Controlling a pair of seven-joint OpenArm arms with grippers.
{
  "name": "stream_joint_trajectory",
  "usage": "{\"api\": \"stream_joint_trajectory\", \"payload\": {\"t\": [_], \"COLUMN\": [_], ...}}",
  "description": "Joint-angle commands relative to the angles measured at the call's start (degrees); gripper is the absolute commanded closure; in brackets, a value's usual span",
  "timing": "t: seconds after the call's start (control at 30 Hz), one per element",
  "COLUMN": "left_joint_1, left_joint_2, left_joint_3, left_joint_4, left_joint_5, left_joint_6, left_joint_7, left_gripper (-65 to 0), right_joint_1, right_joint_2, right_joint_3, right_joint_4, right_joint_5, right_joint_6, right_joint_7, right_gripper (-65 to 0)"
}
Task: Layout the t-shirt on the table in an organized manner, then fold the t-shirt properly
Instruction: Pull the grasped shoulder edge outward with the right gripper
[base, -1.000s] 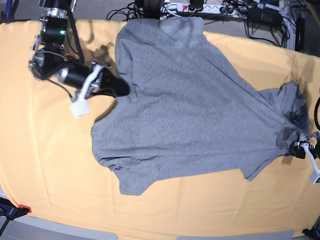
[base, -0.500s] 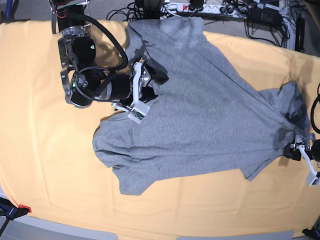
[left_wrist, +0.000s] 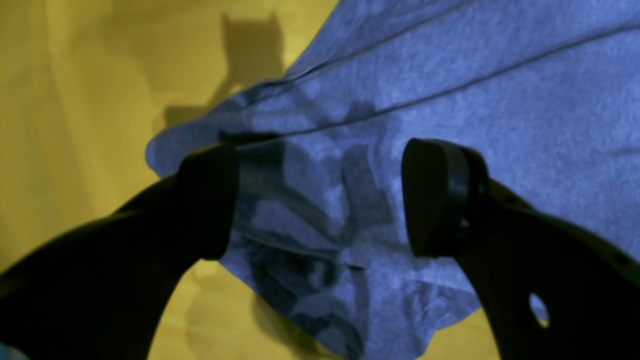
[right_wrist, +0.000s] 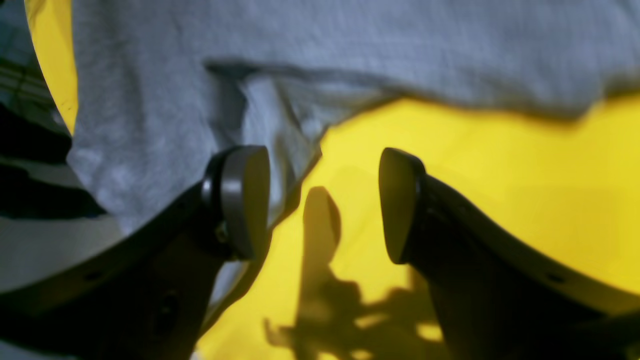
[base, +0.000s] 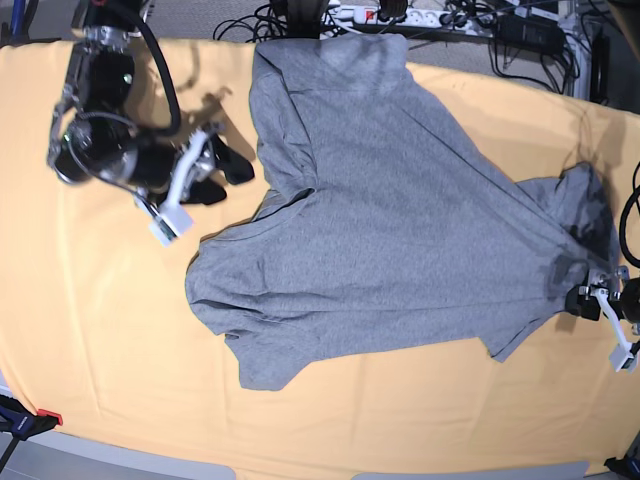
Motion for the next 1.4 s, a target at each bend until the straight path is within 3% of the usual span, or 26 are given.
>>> {"api": "stream_joint_trajectory", "payload": {"t": [0.0, 0.1, 0.2, 0.5, 0.57, 0.67, 0.7, 0.93, 1.17, 1.37], "left_joint_1": [-1.7, -1.7, -1.7, -1.7, -1.7, -1.7, -1.7, -1.7, -1.7, -1.7], "left_joint_2": [-1.2, -1.2, -1.2, -1.1, -1.1, -1.1, -1.1, -1.1, -1.1, -1.1], "left_joint_3": [-0.7, -0.7, -0.7, -0.7, -0.7, -0.7, -0.7, -0.7, -0.7, -0.7], "left_joint_4": [0.6, 0.6, 0.6, 0.6, 0.6, 0.6, 0.6, 0.6, 0.6, 0.6], "left_joint_5": [-0.4, -0.6, -0.6, -0.6, -0.6, -0.6, -0.6, -0.5, -0.6, -0.6], "left_joint_6": [0.1, 0.1, 0.1, 0.2, 0.2, 0.2, 0.2, 0.1, 0.2, 0.1], "left_joint_7": [-1.1, -1.1, -1.1, -1.1, -1.0, -1.0, -1.0, -1.0, -1.1, -1.1], "left_gripper": [-49.4, -49.4, -49.4, -49.4, -49.4, -49.4, -49.4, -49.4, -49.4, -49.4], "right_joint_1": [-0.9, -4.4, -7.4, -10.2, -10.2, -10.2, -10.2, -9.7, -10.2, -13.1], "right_joint_2": [0.2, 0.2, 0.0, -2.3, -2.3, -2.3, -2.3, -2.1, -2.1, -2.2], "right_joint_3": [0.9, 1.4, 1.3, -1.6, -3.3, -5.8, -6.6, -5.5, 4.9, 12.9], "right_joint_4": [1.0, 1.0, 1.0, 0.4, 0.4, 0.4, 0.4, 4.0, 12.8, 13.4], "right_joint_5": [3.9, 8.6, 9.4, -0.3, -2.0, -2.1, -2.3, -10.6, -12.7, -12.7], "right_joint_6": [0.3, 0.3, 0.3, 0.3, 0.3, 0.3, 0.3, 0.3, 0.3, -5.5], "right_joint_7": [0.6, -0.8, -0.8, 3.2, 4.5, 5.1, 5.1, 5.1, 5.0, 4.6], "right_gripper": [-36.0, -36.0, -36.0, -35.3, -27.1, -3.1, 0.0, 0.0, 0.0, 0.0]}}
